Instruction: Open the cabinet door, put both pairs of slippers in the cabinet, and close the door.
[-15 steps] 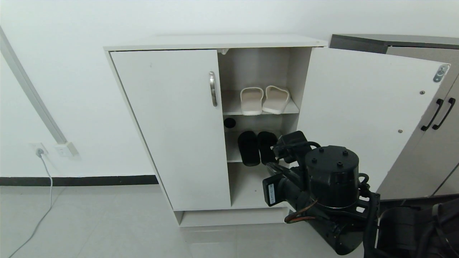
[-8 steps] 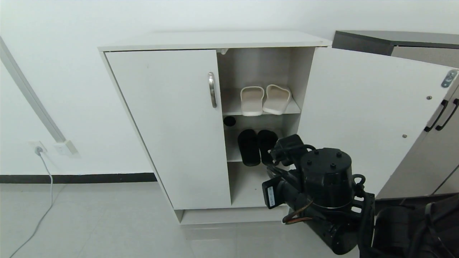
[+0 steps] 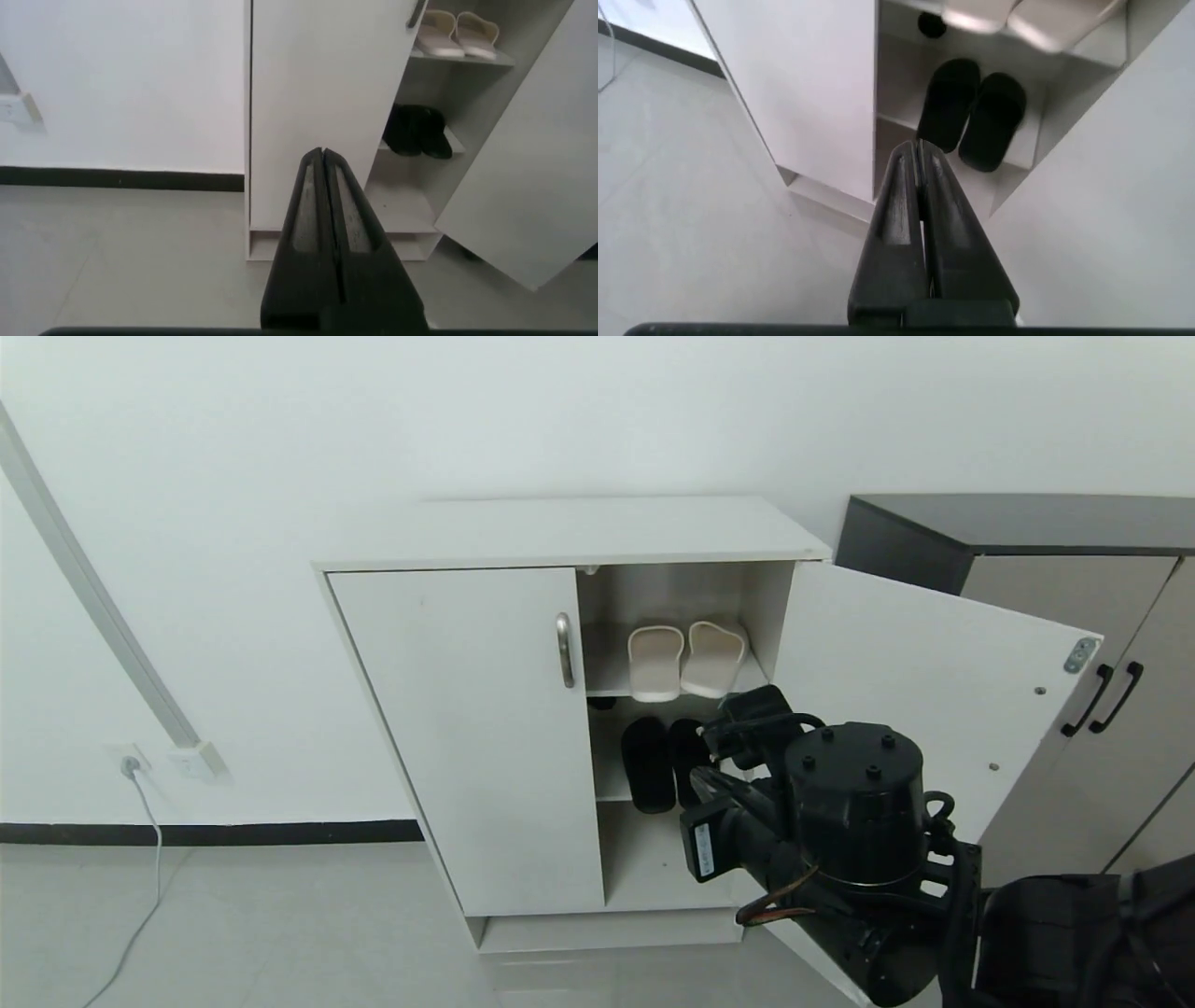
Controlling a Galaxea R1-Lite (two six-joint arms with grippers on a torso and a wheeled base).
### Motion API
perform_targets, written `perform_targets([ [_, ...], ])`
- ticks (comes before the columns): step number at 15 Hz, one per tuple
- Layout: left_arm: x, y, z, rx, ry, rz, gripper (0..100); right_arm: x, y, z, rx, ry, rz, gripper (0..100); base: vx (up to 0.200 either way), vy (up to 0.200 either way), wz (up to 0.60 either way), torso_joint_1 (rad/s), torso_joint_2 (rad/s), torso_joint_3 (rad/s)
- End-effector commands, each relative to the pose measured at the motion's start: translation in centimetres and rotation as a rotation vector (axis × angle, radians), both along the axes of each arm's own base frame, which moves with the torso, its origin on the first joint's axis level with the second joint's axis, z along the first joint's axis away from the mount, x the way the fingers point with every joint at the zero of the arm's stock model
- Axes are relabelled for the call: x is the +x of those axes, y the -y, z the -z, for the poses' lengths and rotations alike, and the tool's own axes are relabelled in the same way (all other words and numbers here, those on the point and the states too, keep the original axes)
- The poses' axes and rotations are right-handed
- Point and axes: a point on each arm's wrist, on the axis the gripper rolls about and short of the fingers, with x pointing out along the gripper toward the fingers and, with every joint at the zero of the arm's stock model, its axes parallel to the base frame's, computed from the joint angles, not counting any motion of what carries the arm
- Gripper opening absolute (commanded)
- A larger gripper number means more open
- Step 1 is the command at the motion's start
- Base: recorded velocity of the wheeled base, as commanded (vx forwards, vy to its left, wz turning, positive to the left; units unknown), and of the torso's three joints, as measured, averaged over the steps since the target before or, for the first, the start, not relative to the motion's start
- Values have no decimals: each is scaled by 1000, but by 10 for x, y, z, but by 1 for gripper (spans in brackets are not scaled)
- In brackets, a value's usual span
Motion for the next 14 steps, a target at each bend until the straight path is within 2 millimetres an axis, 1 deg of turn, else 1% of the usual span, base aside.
perform_targets([
  [1,0,0,0,0,-1,0,0,0,0,0,0,-1,1,0,0,0,0,129,-476,-320],
  [6,0,0,0,-2,1,0,0,2,1,2,-4,-3,6,0,0,0,0,160,-480,-322],
  [14,0,0,0,0,-1,0,0,2,1,2,-4,-4,6,0,0,0,0,206,-517,-312],
])
